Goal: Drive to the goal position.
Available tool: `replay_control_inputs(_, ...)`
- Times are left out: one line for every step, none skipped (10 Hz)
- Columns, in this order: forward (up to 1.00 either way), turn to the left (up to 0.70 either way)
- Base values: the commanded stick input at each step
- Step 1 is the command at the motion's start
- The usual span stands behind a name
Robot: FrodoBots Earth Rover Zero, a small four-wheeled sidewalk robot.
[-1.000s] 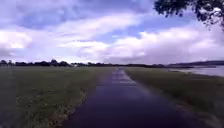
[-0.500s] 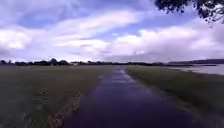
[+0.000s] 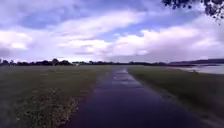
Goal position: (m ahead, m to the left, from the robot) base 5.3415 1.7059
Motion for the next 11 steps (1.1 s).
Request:
replay_control_inputs(0.70,0.00)
replay_control_inputs(0.70,0.00)
replay_control_inputs(0.70,0.00)
replay_control_inputs(0.70,0.00)
replay_control_inputs(0.70,0.00)
replay_control_inputs(0.70,0.00)
replay_control_inputs(0.70,0.00)
replay_control_inputs(0.70,0.00)
replay_control_inputs(0.70,0.00)
replay_control_inputs(0.70,0.00)
replay_control_inputs(0.70,0.00)
